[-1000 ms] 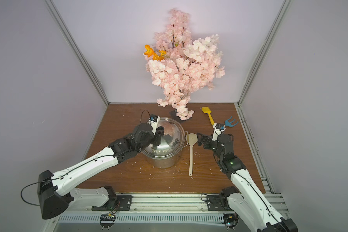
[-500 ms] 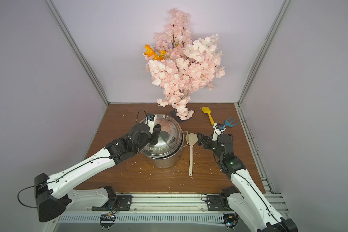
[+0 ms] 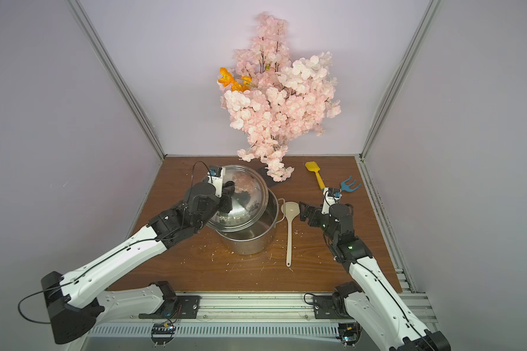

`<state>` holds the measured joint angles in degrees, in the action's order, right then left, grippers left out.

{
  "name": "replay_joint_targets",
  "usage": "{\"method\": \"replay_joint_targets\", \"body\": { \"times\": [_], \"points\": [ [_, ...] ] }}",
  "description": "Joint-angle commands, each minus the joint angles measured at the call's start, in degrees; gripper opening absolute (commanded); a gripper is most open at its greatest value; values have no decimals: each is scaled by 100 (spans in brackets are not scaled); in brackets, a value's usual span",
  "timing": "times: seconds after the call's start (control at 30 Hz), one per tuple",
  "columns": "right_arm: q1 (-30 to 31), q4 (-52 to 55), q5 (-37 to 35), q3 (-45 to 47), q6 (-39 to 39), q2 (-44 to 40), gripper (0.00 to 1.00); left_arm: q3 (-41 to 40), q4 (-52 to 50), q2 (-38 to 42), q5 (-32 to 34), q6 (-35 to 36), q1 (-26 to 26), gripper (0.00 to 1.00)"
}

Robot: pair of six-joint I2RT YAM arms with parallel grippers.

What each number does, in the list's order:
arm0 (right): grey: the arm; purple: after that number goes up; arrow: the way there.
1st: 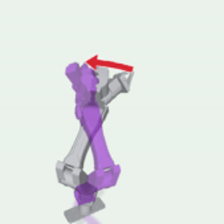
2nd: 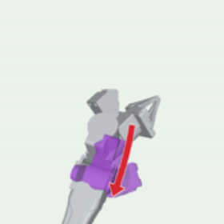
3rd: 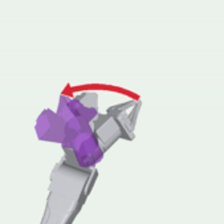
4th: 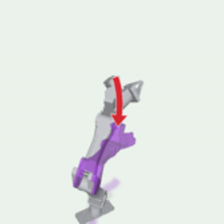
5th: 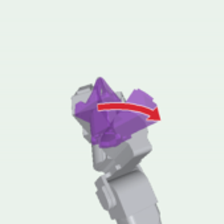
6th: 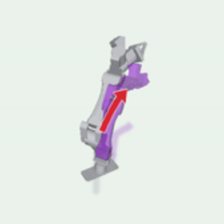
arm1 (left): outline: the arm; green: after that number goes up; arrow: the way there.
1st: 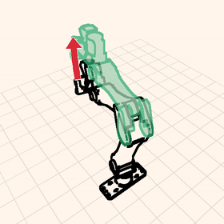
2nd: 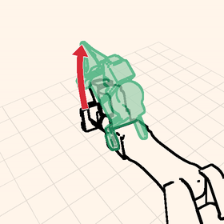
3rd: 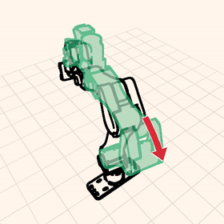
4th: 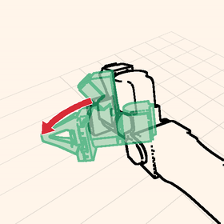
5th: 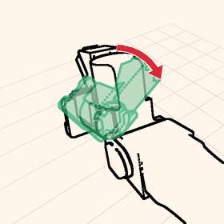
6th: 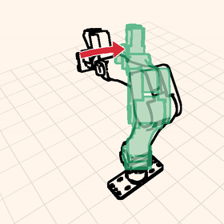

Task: Stir the soup with a spoon
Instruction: Place the lid at the center of the board.

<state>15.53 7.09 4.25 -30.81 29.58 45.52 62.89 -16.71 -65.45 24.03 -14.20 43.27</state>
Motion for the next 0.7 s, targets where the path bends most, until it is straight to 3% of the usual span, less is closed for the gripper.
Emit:
{"method": "replay_joint_targets", "body": {
  "times": [0.0,0.17,0.47,0.57,0.67],
  "points": [
    [40,81,-74,48,-58,-83,99,242,141,223,-83,-39,-320,31],
    [40,82,-74,40,-74,-88,99,294,1,381,-458,-42,-1288,31],
    [39,-16,-26,90,-63,22,99,286,57,331,-1163,-378,-3648,31],
    [43,-58,3,116,-42,88,99,88,367,185,-1203,-482,-4170,31],
    [40,-44,14,155,-40,129,99,-96,651,-90,-955,-478,-4296,31]
  ]
}}
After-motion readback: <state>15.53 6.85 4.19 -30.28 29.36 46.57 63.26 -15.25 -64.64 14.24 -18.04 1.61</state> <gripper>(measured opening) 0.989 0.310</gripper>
